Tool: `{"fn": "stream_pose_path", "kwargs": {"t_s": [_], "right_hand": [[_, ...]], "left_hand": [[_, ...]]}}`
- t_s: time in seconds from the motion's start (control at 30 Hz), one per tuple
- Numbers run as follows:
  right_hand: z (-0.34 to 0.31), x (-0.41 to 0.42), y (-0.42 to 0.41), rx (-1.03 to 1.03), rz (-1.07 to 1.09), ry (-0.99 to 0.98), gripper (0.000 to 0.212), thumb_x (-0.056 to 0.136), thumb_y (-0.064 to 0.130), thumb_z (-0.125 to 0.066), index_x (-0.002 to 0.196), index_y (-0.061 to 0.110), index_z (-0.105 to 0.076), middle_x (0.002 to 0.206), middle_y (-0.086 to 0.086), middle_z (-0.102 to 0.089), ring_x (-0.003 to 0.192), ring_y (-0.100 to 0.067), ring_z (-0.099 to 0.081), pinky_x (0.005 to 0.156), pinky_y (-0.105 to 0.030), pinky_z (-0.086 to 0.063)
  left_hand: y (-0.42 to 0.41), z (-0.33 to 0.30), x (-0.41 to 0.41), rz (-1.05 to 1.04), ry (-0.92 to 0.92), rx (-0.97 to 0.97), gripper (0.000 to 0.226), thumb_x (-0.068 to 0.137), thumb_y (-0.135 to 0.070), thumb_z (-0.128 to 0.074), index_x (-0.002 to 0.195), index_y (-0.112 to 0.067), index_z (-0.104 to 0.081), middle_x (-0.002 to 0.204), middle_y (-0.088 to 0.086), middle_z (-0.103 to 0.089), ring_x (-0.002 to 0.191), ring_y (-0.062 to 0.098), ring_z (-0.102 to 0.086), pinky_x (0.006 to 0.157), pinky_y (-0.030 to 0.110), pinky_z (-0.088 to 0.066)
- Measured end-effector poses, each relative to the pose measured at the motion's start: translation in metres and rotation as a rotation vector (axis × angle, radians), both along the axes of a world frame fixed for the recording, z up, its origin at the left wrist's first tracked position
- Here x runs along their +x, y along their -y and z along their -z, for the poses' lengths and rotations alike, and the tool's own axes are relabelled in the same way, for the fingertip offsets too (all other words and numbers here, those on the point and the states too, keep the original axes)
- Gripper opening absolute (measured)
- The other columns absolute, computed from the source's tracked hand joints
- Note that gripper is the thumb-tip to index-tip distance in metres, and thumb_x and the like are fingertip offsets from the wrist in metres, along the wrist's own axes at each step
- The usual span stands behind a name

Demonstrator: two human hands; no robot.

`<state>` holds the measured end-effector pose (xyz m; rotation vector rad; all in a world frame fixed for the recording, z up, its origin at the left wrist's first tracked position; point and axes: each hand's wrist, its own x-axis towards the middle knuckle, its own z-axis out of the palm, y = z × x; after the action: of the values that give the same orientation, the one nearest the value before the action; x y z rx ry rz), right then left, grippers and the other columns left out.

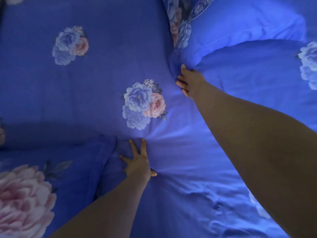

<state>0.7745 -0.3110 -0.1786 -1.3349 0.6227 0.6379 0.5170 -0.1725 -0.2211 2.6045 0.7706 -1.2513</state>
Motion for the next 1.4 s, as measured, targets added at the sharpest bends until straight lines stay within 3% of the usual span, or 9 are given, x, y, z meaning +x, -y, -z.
{"fn": "stream_pose_path", "kwargs": {"t_s": [0.17,0.3,0.53,0.83,0.9,1.03,1.13,1.27,1.4], "right_hand": [[0.008,0.008,-0.020,-0.144,0.003,0.046,0.036,0.100,0.028,-0.045,0.134,0.020,-0.036,0.065,0.009,-0.058,0.049,-0.003,-0.057,0.048,-0.018,-0.038],[0.020,-0.018,-0.017,-0.224,0.027,0.071,0.018,0.100,0.022,-0.046,0.083,0.017,-0.044,0.071,-0.002,-0.057,0.055,-0.008,-0.054,0.052,-0.024,-0.048],[0.012,-0.091,0.015,-0.619,-0.157,0.265,0.028,0.093,0.027,-0.050,0.069,0.016,-0.040,0.095,-0.020,-0.064,0.073,-0.026,-0.052,0.070,-0.039,-0.048],[-0.041,-0.301,0.035,-1.089,-0.844,0.227,0.030,0.100,0.026,-0.041,0.124,0.009,-0.049,0.129,-0.014,-0.055,0.122,-0.032,-0.050,0.091,-0.036,-0.042],[-0.050,-0.350,0.033,-1.137,-1.053,0.268,0.031,0.100,0.022,-0.040,0.127,0.009,-0.049,0.129,-0.013,-0.056,0.122,-0.030,-0.051,0.094,-0.035,-0.042],[-0.071,-0.455,-0.003,-0.862,-1.405,0.246,0.019,0.096,0.014,-0.044,0.107,0.008,-0.059,0.119,-0.014,-0.061,0.110,-0.028,-0.059,0.077,-0.030,-0.041],[-0.079,-0.514,-0.008,-0.706,-1.544,0.168,0.031,0.095,0.017,-0.050,0.066,0.016,-0.039,0.109,-0.015,-0.062,0.099,-0.027,-0.061,0.074,-0.028,-0.039],[-0.094,-0.522,0.048,-0.626,-1.015,0.091,0.039,0.095,0.046,-0.044,0.073,0.016,-0.057,0.082,-0.007,-0.065,0.083,-0.024,-0.065,0.079,-0.032,-0.053],[-0.116,-0.488,0.109,-1.037,-0.219,0.430,0.038,0.094,0.047,-0.047,0.098,0.012,-0.061,0.108,-0.015,-0.062,0.107,-0.035,-0.054,0.084,-0.039,-0.042]], "left_hand": [[-0.007,0.000,-0.002,0.045,0.004,0.000,0.131,0.069,-0.047,-0.080,0.142,-0.039,0.029,0.152,0.002,0.035,0.138,0.058,-0.002,0.098,0.059,-0.042],[-0.009,0.002,-0.002,0.042,0.001,-0.010,0.131,0.070,-0.045,-0.080,0.141,-0.041,0.030,0.151,0.001,0.037,0.138,0.057,0.000,0.097,0.058,-0.043],[-0.008,0.002,-0.004,0.067,0.064,-0.022,0.129,0.069,-0.047,-0.080,0.145,-0.038,0.024,0.153,0.006,0.033,0.137,0.058,-0.001,0.103,0.063,-0.033],[-0.018,-0.014,-0.079,0.148,0.429,-0.191,0.073,0.091,-0.048,-0.054,0.151,-0.023,-0.020,0.159,0.012,-0.009,0.144,0.039,-0.013,0.117,0.045,-0.013],[-0.005,-0.025,-0.103,-0.118,0.576,-0.398,0.053,0.098,-0.043,-0.042,0.136,-0.006,-0.046,0.144,0.020,-0.040,0.134,0.034,-0.037,0.109,0.036,-0.025],[0.022,-0.054,-0.126,-0.809,0.594,-0.896,0.097,0.067,-0.082,-0.049,0.135,-0.012,-0.048,0.130,0.006,-0.058,0.118,0.024,-0.056,0.105,0.039,-0.041],[0.032,-0.063,-0.163,-0.738,0.553,-0.891,0.088,0.069,-0.070,-0.068,0.139,-0.026,-0.041,0.134,-0.009,-0.053,0.119,0.012,-0.054,0.106,0.035,-0.040],[0.049,-0.075,-0.217,-0.560,0.602,-0.782,0.046,0.093,-0.030,-0.058,0.133,-0.011,-0.047,0.126,0.006,-0.059,0.109,0.018,-0.057,0.086,0.028,-0.046],[0.051,-0.103,-0.236,-0.285,0.399,-0.573,0.032,0.099,-0.031,-0.047,0.116,-0.005,-0.052,0.104,0.013,-0.058,0.090,0.025,-0.054,0.072,0.029,-0.039]]}}
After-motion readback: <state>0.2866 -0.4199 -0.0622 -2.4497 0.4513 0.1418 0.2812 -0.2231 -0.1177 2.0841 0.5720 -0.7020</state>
